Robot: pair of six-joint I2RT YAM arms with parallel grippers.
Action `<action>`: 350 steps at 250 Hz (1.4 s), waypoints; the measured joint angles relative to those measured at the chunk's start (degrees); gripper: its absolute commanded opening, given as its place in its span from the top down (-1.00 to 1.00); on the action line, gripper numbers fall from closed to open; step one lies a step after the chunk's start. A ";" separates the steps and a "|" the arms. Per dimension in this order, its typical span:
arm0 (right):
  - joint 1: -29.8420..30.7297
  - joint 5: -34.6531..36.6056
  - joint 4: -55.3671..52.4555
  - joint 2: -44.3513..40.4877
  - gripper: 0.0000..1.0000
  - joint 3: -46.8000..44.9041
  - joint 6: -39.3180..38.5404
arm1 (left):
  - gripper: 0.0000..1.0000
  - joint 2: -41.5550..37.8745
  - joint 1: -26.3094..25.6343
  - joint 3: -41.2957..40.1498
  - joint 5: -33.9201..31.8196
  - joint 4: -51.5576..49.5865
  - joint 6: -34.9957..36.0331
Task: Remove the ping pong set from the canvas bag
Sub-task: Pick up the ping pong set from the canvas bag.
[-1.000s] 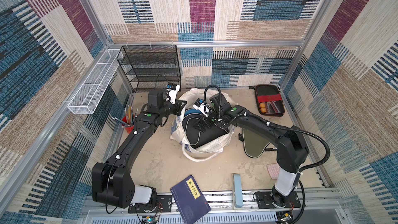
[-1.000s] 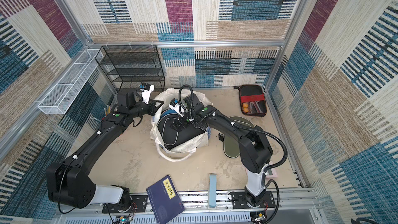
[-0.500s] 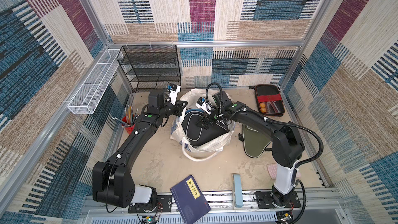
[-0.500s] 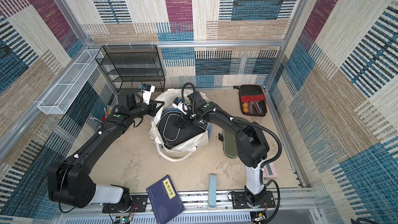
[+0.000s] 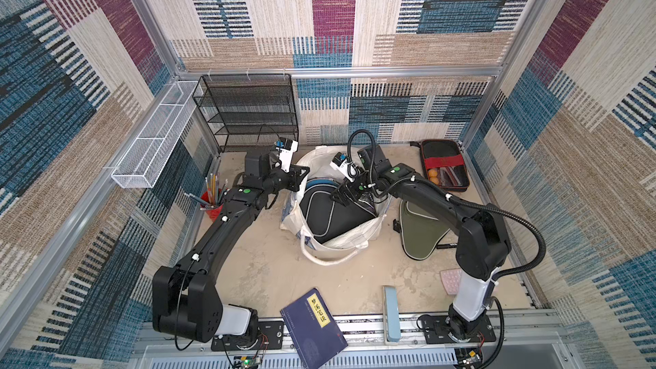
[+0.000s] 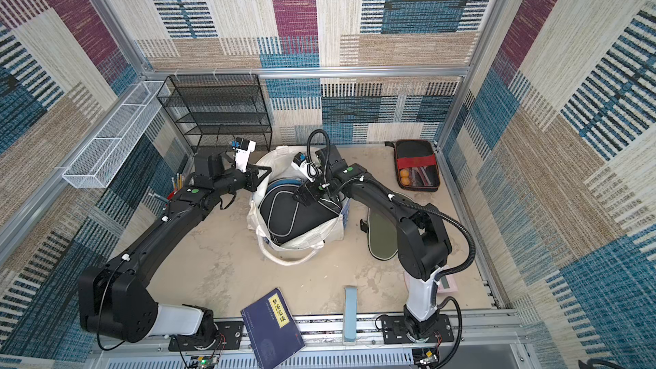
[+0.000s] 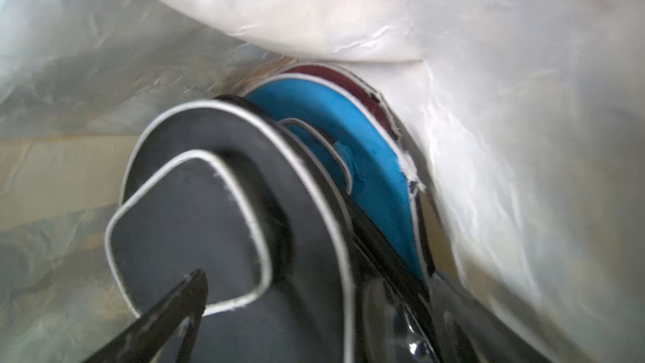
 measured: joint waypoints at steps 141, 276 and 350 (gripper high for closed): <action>-0.85 -16.76 -6.82 4.44 -0.04 0.33 -5.79 | 1.00 1.09 0.02 0.79 1.99 -0.07 0.00; -0.57 -11.98 -12.24 -1.99 1.00 3.06 -7.02 | 1.00 2.03 -0.02 6.97 -2.36 -9.22 1.22; -0.70 1.64 -8.57 -8.90 1.00 4.26 -4.83 | 1.00 4.35 -0.22 13.86 -9.44 -18.88 2.86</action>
